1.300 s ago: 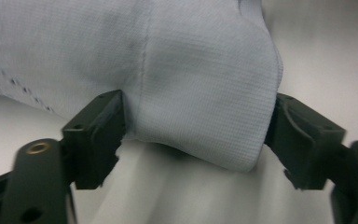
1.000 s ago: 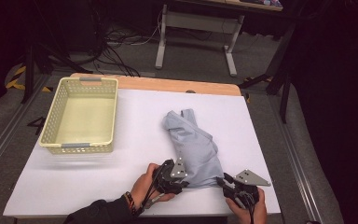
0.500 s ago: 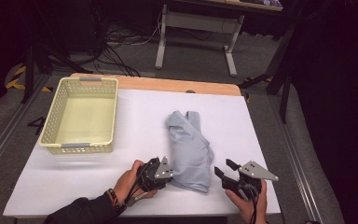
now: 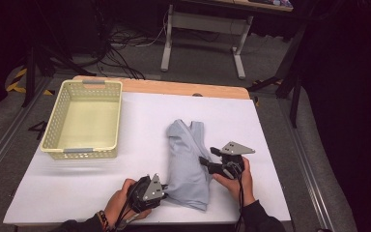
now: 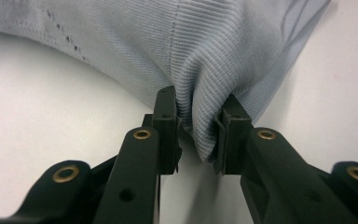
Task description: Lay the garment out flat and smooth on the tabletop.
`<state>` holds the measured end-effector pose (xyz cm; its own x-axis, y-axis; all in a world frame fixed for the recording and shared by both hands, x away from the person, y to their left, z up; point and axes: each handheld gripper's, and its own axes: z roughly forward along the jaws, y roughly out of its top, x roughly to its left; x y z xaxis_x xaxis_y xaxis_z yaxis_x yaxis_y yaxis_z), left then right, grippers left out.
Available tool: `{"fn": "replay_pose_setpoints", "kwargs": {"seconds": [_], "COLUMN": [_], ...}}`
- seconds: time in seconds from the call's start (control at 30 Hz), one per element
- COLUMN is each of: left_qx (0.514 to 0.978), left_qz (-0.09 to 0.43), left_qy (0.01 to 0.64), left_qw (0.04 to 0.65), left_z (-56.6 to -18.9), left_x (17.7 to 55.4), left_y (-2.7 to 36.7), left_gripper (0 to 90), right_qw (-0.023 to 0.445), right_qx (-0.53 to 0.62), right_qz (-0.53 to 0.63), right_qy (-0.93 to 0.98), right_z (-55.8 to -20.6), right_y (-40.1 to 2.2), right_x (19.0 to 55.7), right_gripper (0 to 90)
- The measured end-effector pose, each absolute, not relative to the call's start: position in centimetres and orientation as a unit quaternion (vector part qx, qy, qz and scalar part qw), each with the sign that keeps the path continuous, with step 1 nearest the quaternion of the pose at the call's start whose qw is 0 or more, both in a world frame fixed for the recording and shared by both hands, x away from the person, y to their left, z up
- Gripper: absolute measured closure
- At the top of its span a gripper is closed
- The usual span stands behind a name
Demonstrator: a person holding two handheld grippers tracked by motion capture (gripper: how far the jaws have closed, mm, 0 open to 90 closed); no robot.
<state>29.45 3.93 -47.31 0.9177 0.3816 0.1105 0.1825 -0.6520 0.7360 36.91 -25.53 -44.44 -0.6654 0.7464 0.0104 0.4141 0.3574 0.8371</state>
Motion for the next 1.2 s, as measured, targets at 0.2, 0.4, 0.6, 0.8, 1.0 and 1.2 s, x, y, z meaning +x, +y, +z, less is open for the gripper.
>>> {"fn": "replay_pose_setpoints", "kwargs": {"seconds": [0.2, 0.4, 0.6, 0.8, 1.0, 1.2], "left_qx": [0.899, 0.898, 0.896, 0.896, 0.898, 0.900], "left_qz": [0.130, 0.136, 0.140, 0.129, 0.121, 0.117], "left_qy": [0.153, 0.156, 0.152, 0.155, 0.158, 0.148], "left_qw": [0.389, 0.387, 0.392, 0.396, 0.392, 0.393], "left_z": [-47.4, -47.4, -47.4, -47.3, -47.3, -47.3], "left_x": [29.5, 29.3, 29.3, 29.4, 29.3, 29.2], "left_y": [3.8, 3.8, 3.5, 3.4, 3.4, 3.4], "left_gripper": [72.6, 72.4, 71.0, 70.5, 70.2, 72.6], "right_qw": [0.188, 0.231, 0.263, 0.264, 0.243, 0.216], "right_qx": [0.321, 0.323, 0.342, 0.361, 0.384, 0.389], "right_qz": [0.425, 0.424, 0.433, 0.415, 0.396, 0.379], "right_qy": [0.825, 0.814, 0.791, 0.792, 0.798, 0.812], "right_z": [-44.6, -43.3, -41.2, -41.2, -43.4, -45.4], "right_y": [-24.7, -24.9, -25.8, -26.4, -27.3, -26.9], "right_x": [36.3, 35.1, 32.6, 30.9, 30.3, 31.7], "right_gripper": [79.9, 87.5, 88.3, 88.4, 88.2, 87.4]}}
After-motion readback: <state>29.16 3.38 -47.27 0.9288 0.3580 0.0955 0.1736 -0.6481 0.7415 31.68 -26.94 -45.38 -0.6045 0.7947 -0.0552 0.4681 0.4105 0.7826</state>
